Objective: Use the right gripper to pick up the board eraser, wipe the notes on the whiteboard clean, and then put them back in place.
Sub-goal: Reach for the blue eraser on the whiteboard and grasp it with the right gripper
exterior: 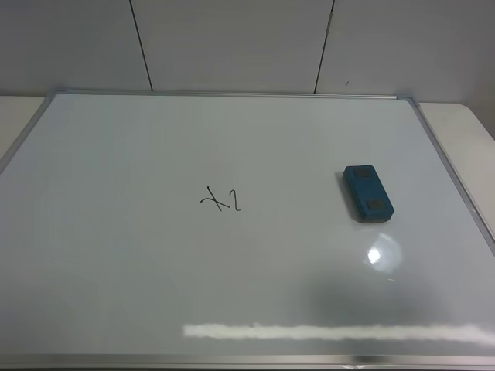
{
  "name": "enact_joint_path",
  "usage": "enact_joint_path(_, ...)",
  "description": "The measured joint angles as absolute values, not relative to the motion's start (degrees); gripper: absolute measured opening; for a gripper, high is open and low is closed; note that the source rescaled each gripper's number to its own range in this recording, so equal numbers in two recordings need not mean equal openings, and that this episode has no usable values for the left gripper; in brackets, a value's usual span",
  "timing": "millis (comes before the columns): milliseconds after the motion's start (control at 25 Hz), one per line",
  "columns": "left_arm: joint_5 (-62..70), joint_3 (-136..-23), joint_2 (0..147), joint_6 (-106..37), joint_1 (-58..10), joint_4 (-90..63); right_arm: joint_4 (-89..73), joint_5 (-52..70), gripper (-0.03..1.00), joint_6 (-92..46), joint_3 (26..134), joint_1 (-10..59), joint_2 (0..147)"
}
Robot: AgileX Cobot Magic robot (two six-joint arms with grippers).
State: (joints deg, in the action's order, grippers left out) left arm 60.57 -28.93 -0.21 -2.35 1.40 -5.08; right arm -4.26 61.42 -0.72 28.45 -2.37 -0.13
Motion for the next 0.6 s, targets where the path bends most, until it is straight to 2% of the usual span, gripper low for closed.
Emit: enact_joint_path(600,60.57,-28.93,-0.21,-2.35,1.40,-5.08,-4.24,59.90,1.00,1.64,30.01,-2.37,3.32)
